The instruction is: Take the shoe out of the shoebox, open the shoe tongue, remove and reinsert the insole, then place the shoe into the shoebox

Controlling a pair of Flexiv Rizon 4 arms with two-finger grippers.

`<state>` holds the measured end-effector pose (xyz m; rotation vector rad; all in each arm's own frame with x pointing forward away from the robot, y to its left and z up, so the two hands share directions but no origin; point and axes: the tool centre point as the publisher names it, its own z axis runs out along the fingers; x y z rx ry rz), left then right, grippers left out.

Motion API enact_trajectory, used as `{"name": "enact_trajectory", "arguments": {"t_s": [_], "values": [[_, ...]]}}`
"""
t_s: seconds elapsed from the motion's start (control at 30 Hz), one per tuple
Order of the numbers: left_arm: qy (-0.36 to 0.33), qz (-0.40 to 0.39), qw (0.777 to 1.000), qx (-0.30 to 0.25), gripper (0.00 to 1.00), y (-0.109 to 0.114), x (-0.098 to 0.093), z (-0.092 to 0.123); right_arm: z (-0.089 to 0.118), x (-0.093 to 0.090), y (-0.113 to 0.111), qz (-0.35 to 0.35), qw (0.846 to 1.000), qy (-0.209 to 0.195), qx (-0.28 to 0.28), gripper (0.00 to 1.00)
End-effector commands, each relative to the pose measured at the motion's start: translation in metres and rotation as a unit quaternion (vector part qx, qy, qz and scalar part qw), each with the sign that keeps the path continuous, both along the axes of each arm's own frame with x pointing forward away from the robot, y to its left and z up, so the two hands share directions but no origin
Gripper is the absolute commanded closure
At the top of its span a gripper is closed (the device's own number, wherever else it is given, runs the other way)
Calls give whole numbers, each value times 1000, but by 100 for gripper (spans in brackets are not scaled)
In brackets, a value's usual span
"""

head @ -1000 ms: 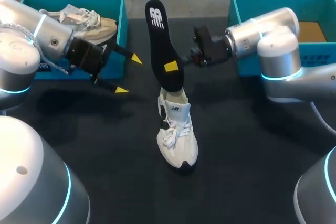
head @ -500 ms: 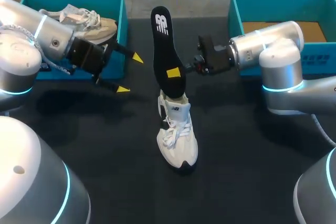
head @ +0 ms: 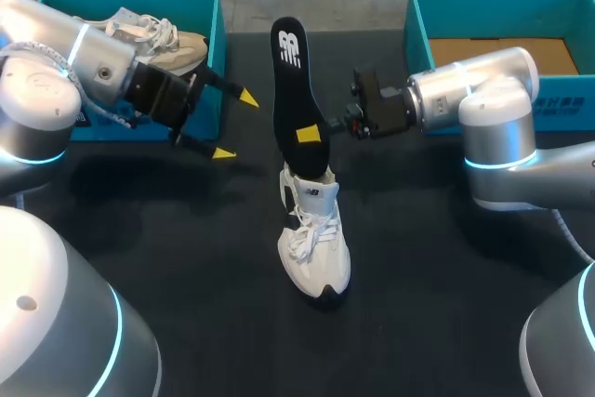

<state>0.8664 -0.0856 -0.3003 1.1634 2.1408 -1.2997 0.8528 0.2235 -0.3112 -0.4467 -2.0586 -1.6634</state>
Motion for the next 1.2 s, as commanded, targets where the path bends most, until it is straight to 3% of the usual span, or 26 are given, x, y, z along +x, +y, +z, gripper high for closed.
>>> {"name": "enact_trajectory", "arguments": {"t_s": [0.03,0.83,1.2], "values": [[6,-11,1000,6,0,-1,12,-3,-3,-1,1,1,1000,1,-2,100],[11,-13,1000,5,0,1,15,-3,-16,-6,3,-17,1000,13,6,100],[11,-13,1000,4,0,3,12,-5,-29,-21,3,-26,1000,12,-7,100]]}}
